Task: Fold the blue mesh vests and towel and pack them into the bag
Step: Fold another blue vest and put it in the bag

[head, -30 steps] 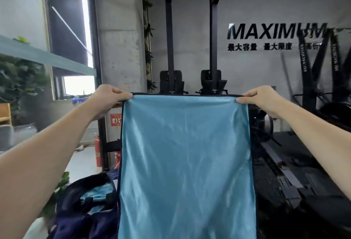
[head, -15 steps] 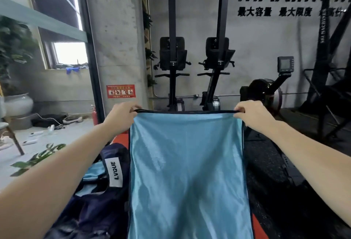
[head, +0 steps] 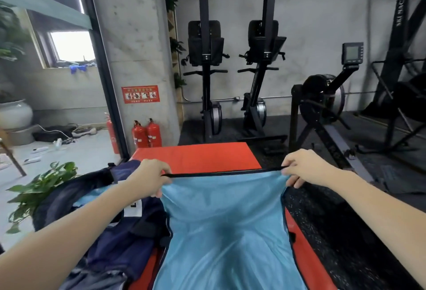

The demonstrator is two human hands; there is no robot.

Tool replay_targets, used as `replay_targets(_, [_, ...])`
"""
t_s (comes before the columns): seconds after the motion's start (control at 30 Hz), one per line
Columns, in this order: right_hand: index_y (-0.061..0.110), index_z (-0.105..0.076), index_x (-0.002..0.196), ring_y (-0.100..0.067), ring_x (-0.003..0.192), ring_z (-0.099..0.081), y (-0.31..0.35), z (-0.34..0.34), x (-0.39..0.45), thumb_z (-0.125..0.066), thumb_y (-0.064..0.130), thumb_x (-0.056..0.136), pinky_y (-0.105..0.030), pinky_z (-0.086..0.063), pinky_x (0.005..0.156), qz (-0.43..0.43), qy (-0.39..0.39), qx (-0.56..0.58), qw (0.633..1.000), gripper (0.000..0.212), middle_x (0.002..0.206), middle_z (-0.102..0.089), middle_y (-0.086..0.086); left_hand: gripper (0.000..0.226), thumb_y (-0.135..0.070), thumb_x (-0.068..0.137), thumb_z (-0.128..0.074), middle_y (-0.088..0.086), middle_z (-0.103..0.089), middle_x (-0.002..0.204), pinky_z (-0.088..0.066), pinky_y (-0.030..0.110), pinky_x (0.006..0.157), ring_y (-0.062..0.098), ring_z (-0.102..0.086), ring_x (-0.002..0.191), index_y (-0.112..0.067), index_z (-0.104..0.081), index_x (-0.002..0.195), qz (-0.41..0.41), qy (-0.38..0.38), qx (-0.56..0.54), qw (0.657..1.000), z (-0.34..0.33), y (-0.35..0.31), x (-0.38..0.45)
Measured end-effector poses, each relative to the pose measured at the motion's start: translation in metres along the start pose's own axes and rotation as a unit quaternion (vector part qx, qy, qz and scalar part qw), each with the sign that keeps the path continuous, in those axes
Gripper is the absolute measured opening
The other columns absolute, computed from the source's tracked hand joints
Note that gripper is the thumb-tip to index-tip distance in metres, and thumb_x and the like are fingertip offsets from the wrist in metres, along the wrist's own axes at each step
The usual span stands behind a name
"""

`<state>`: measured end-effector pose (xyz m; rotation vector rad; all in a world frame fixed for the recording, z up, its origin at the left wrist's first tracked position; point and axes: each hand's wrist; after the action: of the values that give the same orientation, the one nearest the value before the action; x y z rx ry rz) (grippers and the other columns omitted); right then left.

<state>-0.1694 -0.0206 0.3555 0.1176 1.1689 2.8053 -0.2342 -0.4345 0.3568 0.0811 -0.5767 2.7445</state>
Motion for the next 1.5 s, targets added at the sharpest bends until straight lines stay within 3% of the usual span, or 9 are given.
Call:
replay_targets(0.13, [-0.001, -0.068, 0.084, -0.019, 0.072, -0.075, -0.039, -0.030, 0.000, -0.071, 0.003, 0.085, -0.032, -0.061, 0.066, -0.026, 0.085, -0.051, 0.995, 0.005, 0.075, -0.074, -0.015, 0.015, -0.011, 0.082, -0.069, -0.002, -0.063, 0.061, -0.045, 0.015, 0.054, 0.009, -0.066, 0.057, -0.019, -0.063, 0.071, -0.013, 0.069, 0.020, 0.997, -0.041, 0.021, -0.008])
replay_targets(0.3, [0.000, -0.067, 0.094, -0.026, 0.076, -0.076, -0.070, -0.057, 0.010, -0.069, 0.005, 0.088, -0.038, -0.062, 0.069, -0.094, 0.158, -0.021, 0.983, 0.008, 0.083, -0.074, -0.021, 0.018, -0.015, 0.082, -0.068, -0.006, -0.058, 0.057, -0.052, 0.026, 0.061, 0.011, -0.068, 0.061, -0.020, -0.060, 0.067, -0.014, 0.137, 0.033, 0.990, -0.072, 0.033, -0.002])
replay_targets(0.47, [0.000, -0.067, 0.093, -0.027, 0.075, -0.075, -0.077, -0.053, 0.062, -0.071, 0.005, 0.088, -0.035, -0.061, 0.065, -0.102, 0.031, 0.039, 0.994, 0.007, 0.077, -0.072, -0.016, 0.006, -0.009, 0.088, -0.065, 0.005, -0.066, 0.053, -0.057, 0.029, 0.055, 0.020, -0.067, 0.047, -0.008, -0.066, 0.083, 0.014, 0.025, -0.037, 0.999, -0.068, 0.023, 0.056])
replay_targets(0.6, [-0.002, -0.066, 0.094, -0.027, 0.067, -0.070, -0.041, -0.029, 0.112, -0.066, 0.001, 0.091, -0.030, -0.057, 0.059, -0.075, -0.070, 0.078, 0.992, 0.004, 0.080, -0.067, -0.019, 0.009, -0.013, 0.086, -0.070, 0.008, -0.073, 0.089, -0.056, 0.031, 0.068, 0.019, -0.071, 0.075, -0.008, -0.073, 0.093, 0.028, -0.052, -0.020, 0.998, -0.035, 0.009, 0.133])
replay_targets(0.7, [-0.002, -0.066, 0.091, -0.015, 0.053, -0.062, -0.006, 0.001, 0.147, -0.066, 0.001, 0.091, -0.017, -0.051, 0.050, -0.027, -0.139, 0.036, 0.989, 0.003, 0.080, -0.067, -0.021, 0.010, -0.017, 0.090, -0.067, 0.007, -0.071, 0.089, -0.052, 0.030, 0.074, 0.021, -0.066, 0.079, -0.008, -0.072, 0.089, 0.024, -0.109, -0.014, 0.994, 0.000, -0.013, 0.174])
replay_targets(0.83, [0.009, -0.072, 0.087, -0.024, 0.079, -0.069, 0.030, 0.050, 0.180, -0.068, 0.015, 0.090, -0.030, -0.054, 0.082, 0.027, -0.195, -0.053, 0.979, 0.008, 0.084, -0.074, -0.009, 0.014, -0.012, 0.095, -0.057, 0.003, -0.061, 0.075, -0.040, 0.026, 0.061, 0.014, -0.052, 0.063, -0.011, -0.065, 0.084, 0.005, -0.183, 0.003, 0.983, 0.050, -0.045, 0.208])
replay_targets(1.1, [0.010, -0.073, 0.105, -0.019, 0.092, -0.059, 0.103, 0.129, 0.169, -0.064, 0.024, 0.095, -0.024, -0.038, 0.080, 0.153, -0.316, -0.084, 0.932, 0.019, 0.099, -0.069, -0.005, 0.016, -0.008, 0.098, -0.052, 0.003, -0.060, 0.090, -0.036, 0.014, 0.061, 0.007, -0.051, 0.068, -0.010, -0.068, 0.101, -0.067, -0.371, -0.043, 0.925, 0.145, -0.085, 0.208])
replay_targets(1.2, [0.013, -0.073, 0.108, -0.015, 0.094, -0.062, 0.118, 0.136, 0.144, -0.064, 0.023, 0.094, -0.022, -0.041, 0.085, 0.191, -0.351, -0.040, 0.916, 0.019, 0.101, -0.070, 0.000, 0.017, -0.005, 0.094, -0.051, 0.005, -0.058, 0.092, -0.036, 0.022, 0.077, 0.020, -0.052, 0.083, -0.005, -0.068, 0.099, -0.093, -0.433, -0.037, 0.896, 0.159, -0.090, 0.182])
replay_targets(1.5, [0.018, -0.075, 0.092, -0.008, 0.083, -0.067, 0.063, 0.073, 0.011, -0.074, 0.018, 0.087, -0.020, -0.049, 0.079, 0.174, -0.252, -0.043, 0.951, 0.005, 0.088, -0.073, 0.006, 0.014, -0.005, 0.090, -0.060, 0.005, -0.067, 0.094, -0.042, 0.032, 0.079, 0.023, -0.060, 0.089, -0.009, -0.072, 0.096, -0.087, -0.355, -0.048, 0.930, 0.070, -0.053, 0.040])
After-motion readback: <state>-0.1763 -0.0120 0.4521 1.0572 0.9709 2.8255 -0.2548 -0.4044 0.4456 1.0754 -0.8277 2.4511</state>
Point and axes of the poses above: each hand's wrist, its own x-axis towards the middle knuckle, its own z-axis out of the back of the hand, y = z × x
